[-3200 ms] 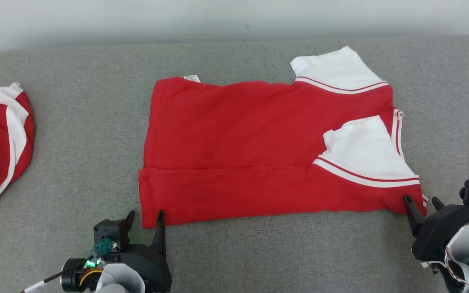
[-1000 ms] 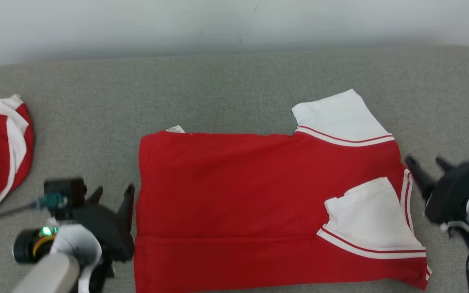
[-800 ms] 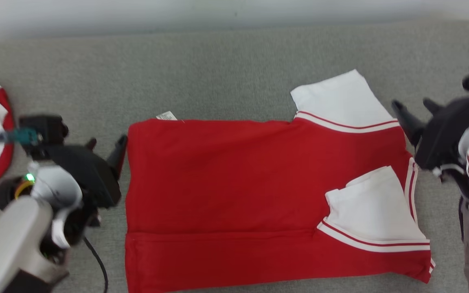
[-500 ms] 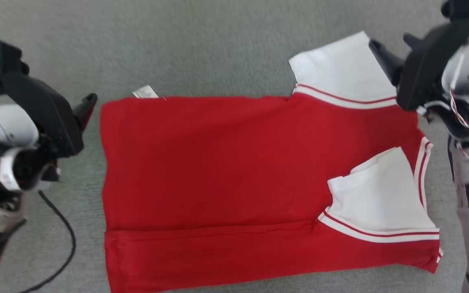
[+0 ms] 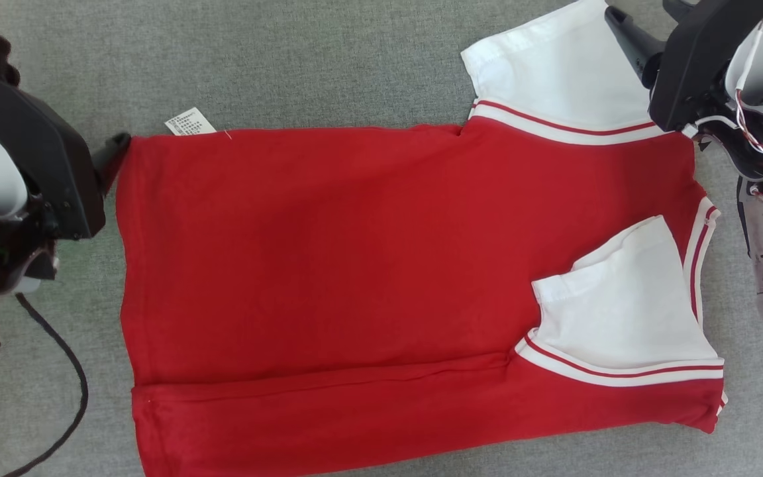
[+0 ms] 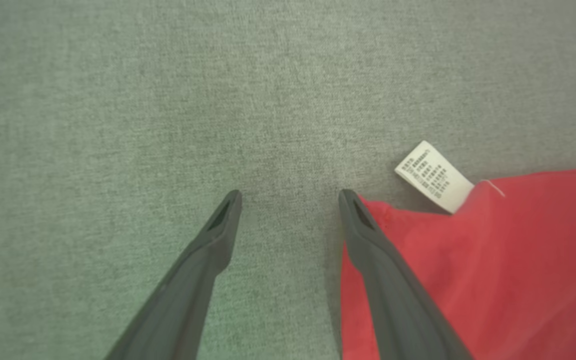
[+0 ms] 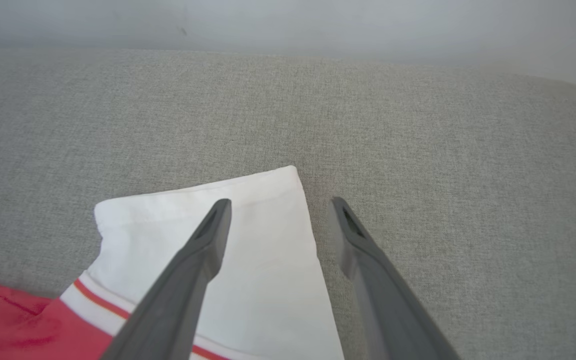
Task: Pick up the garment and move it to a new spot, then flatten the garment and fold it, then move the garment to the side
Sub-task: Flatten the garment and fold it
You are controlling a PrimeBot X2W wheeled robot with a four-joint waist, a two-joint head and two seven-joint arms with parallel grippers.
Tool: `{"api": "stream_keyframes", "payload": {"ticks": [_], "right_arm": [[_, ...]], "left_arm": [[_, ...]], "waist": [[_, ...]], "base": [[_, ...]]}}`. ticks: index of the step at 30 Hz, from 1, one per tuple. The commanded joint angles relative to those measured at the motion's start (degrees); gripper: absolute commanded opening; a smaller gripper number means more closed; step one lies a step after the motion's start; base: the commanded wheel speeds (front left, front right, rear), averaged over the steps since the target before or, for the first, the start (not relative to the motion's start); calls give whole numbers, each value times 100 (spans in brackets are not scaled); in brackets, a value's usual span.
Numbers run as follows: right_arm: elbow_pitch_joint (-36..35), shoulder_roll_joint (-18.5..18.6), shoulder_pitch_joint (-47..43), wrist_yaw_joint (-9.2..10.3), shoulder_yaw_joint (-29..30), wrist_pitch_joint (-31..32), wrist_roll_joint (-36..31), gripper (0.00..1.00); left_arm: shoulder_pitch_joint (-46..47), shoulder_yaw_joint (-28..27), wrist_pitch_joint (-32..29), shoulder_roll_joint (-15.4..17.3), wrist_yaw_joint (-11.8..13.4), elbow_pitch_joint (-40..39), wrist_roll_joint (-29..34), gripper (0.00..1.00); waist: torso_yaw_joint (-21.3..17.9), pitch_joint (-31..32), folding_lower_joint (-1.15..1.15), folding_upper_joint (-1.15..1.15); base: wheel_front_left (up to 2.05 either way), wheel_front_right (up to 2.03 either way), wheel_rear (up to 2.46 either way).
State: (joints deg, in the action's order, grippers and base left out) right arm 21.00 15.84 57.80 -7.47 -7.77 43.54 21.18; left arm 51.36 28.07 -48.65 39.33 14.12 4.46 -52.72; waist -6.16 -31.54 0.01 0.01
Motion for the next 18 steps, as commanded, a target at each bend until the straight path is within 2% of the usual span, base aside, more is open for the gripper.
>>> {"api": "stream_keyframes", "payload": {"ticks": [1, 7, 12, 18], "right_arm": [[28, 24, 36, -6, 1, -61, 5, 100], [328, 98, 55, -6, 8, -326, 33, 100], [524, 116, 111, -6, -10, -381, 61, 100], [572, 0, 225, -6, -137, -407, 93, 100]], "left_arm": [[58, -9, 44, 43, 2, -43, 44, 100], [77, -82, 6, 52, 52, -253, -45, 100], [-70, -66, -270, -1, 152, -588, -272, 100], [-214, 29, -446, 108, 276, -721, -223, 100]], "waist": [[8, 3, -1, -1], [66, 159, -1, -1], [119, 271, -1, -1], [-26, 128, -1, -1]], "base": [[0, 0, 0], [0, 0, 0], [0, 0, 0], [0, 0, 0]]}}
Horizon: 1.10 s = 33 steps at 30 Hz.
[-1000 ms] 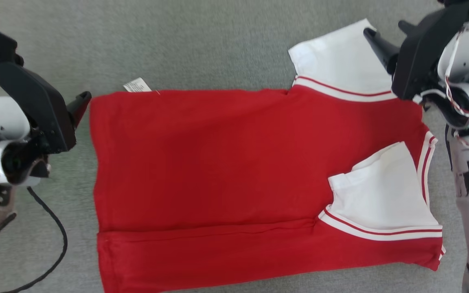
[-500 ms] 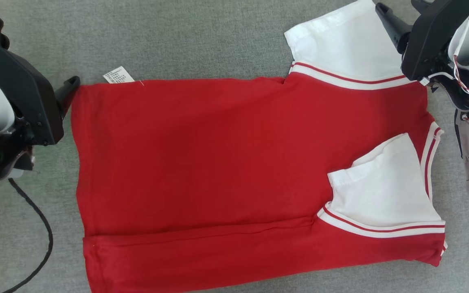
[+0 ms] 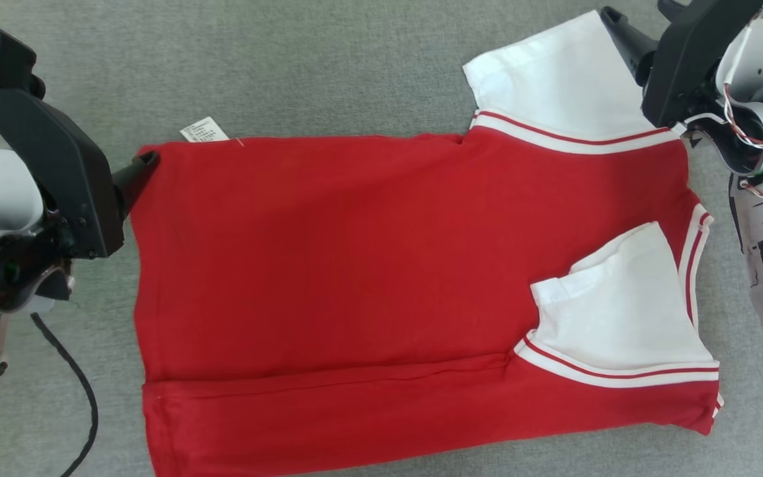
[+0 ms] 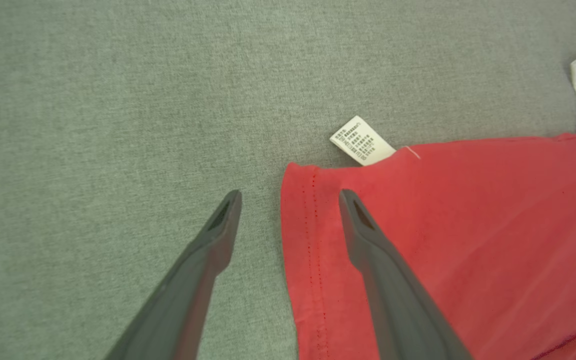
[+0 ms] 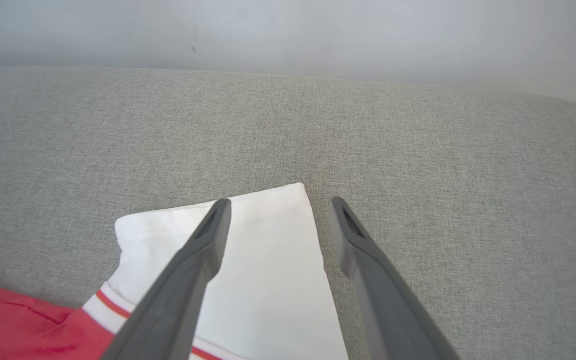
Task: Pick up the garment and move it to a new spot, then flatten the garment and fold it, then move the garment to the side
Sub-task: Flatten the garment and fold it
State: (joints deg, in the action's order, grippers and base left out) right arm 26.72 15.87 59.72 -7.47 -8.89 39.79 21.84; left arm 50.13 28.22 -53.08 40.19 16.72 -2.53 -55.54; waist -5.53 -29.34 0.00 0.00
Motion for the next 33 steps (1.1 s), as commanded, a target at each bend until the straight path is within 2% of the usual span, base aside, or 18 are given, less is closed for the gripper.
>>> {"api": "stream_keyframes", "payload": {"ticks": [1, 7, 17, 18, 19, 20, 21, 22, 27, 33], "right_arm": [[-1, 9, 43, -6, -71, -26, 20, 100], [39, 100, 150, -6, -297, -66, -35, 100], [325, 79, 303, -6, -388, 8, 22, 100], [357, 77, 316, -6, -392, 32, 30, 100], [387, 72, 337, -6, -402, 52, 44, 100], [414, 73, 364, -6, -412, 44, 51, 100], [440, 88, 385, -6, -422, 38, 61, 100], [476, 101, 405, -6, -431, 28, 74, 100], [672, 149, 548, -6, -387, -58, 124, 100], [1002, 175, 796, -6, -443, 194, 139, 100]], "left_arm": [[-90, 27, 0, 13, 34, -20, 78, 100], [-45, 104, -93, 72, 141, 97, 180, 100], [96, 334, -405, 245, 165, 185, 379, 100], [127, 366, -470, 266, 157, 179, 397, 96], [136, 390, -519, 271, 147, 177, 385, 81], [141, 413, -564, 266, 120, 169, 360, 42], [144, 432, -592, 253, 94, 160, 337, 28], [156, 455, -631, 240, 92, 155, 322, 0], [177, 511, -663, 228, 64, 147, 342, 0], [148, 543, -581, 144, 63, 119, 356, 0]], "waist": [[-111, -125, 0, 0], [-224, -282, 0, 0], [-233, -410, 0, 0], [-227, -424, 0, 0], [-218, -437, 0, 0], [-208, -453, 0, 0], [-197, -468, 0, 0], [-186, -483, 0, 0], [-96, -549, 0, 0], [17, -613, 0, 0]], "base": [[0, 0, 0], [0, 0, 0], [0, 0, 0], [0, 0, 0], [0, 0, 0], [0, 0, 0], [0, 0, 0], [0, 0, 0], [0, 0, 0], [0, 0, 0]]}}
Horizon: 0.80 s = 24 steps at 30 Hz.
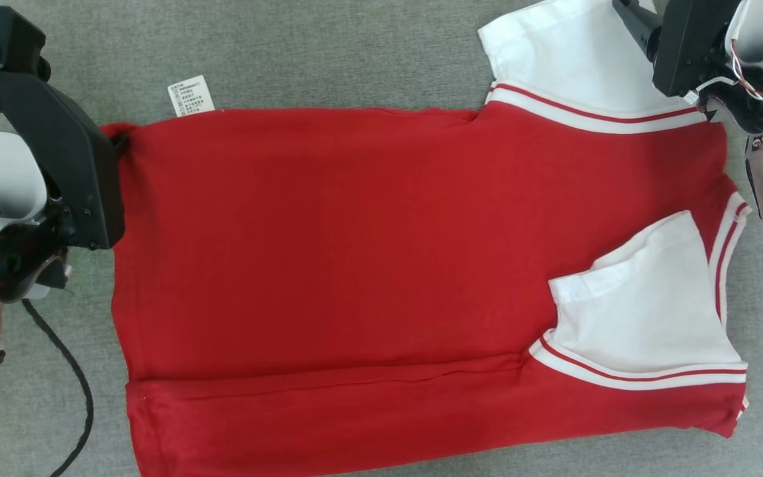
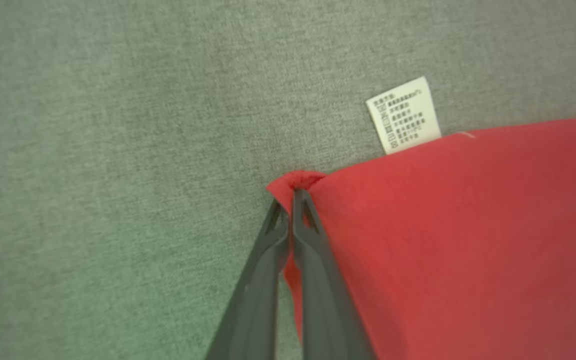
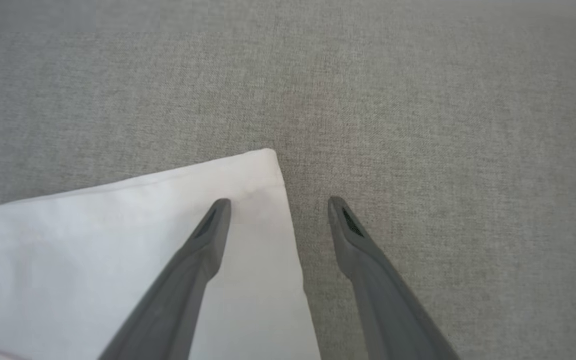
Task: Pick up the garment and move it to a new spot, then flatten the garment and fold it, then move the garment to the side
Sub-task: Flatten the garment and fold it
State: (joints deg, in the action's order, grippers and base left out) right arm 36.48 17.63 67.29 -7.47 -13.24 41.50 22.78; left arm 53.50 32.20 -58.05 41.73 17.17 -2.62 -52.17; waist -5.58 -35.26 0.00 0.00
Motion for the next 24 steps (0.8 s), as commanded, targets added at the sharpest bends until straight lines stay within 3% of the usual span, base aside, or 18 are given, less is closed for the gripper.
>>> {"api": "stream_keyframes", "payload": {"ticks": [1, 7, 8, 9, 10, 24], "right_arm": [[96, -13, 74, -6, -26, 109, 43, 100], [219, 10, 150, -6, -266, 196, 89, 97], [241, 14, 149, -6, -293, 197, 106, 47], [261, 19, 149, -6, -330, 208, 128, 32], [277, 40, 153, -6, -350, 184, 131, 0], [76, 252, -104, -6, -498, -1138, 396, 0]], "left_arm": [[-193, 151, -70, -23, 16, 128, 14, 0], [-153, 182, 65, -163, -47, 175, 32, 0], [-147, 191, 79, -173, -69, 195, 35, 0], [-131, 192, 106, -190, -86, 211, 41, 0], [-114, 191, 146, -202, -102, 220, 50, 0], [-120, 4, 1591, -403, -644, 664, 375, 0]], "waist": [[34, -27, 0, 0], [121, -45, 0, 0], [129, -43, 0, 0], [134, -41, 0, 0], [137, -38, 0, 0], [130, 462, 0, 0]], "base": [[0, 0, 0], [0, 0, 0], [0, 0, 0], [0, 0, 0], [0, 0, 0], [0, 0, 0]]}}
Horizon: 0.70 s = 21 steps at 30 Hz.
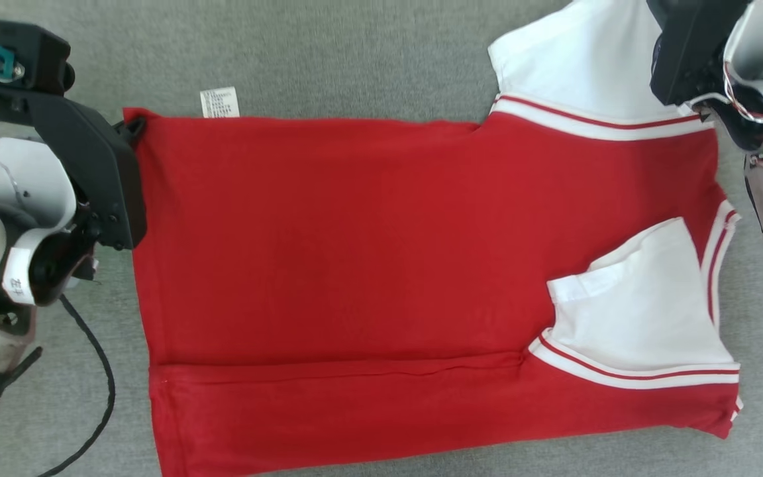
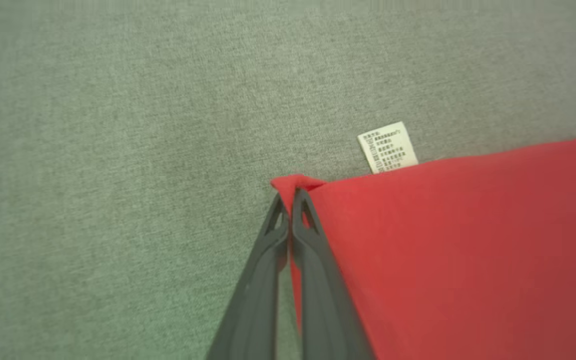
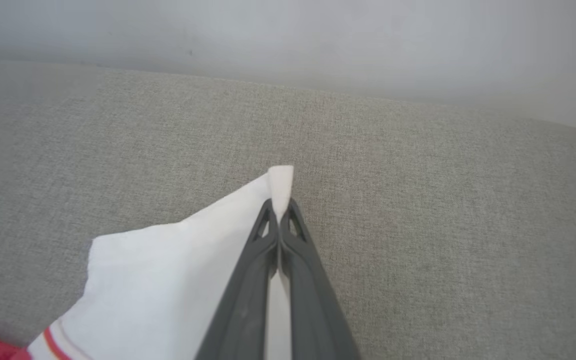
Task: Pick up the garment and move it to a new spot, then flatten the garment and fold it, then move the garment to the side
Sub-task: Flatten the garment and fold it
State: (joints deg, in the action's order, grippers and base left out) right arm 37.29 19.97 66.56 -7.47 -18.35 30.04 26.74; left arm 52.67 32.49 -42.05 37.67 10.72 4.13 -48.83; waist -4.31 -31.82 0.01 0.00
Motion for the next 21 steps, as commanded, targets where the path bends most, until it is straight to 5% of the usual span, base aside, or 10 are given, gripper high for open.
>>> {"api": "stream_keyframes", "payload": {"ticks": [1, 8, 21], "right_arm": [[-57, 60, -86, -6, -15, -70, 69, 0], [-568, 393, -734, -6, -174, -355, 858, 0], [-2081, 1185, -2827, -6, -187, 116, 1737, 0]], "left_arm": [[-82, -36, 57, -15, 2, 28, 22, 0], [-583, -85, 607, -85, -152, 159, -103, 0], [-2135, 155, 1902, -115, -413, -126, 46, 0]], "waist": [[4, 188, -1, 0], [4, 785, -1, 0], [57, 1684, -1, 0]], "base": [[0, 0, 0], [0, 0, 0], [0, 0, 0]]}}
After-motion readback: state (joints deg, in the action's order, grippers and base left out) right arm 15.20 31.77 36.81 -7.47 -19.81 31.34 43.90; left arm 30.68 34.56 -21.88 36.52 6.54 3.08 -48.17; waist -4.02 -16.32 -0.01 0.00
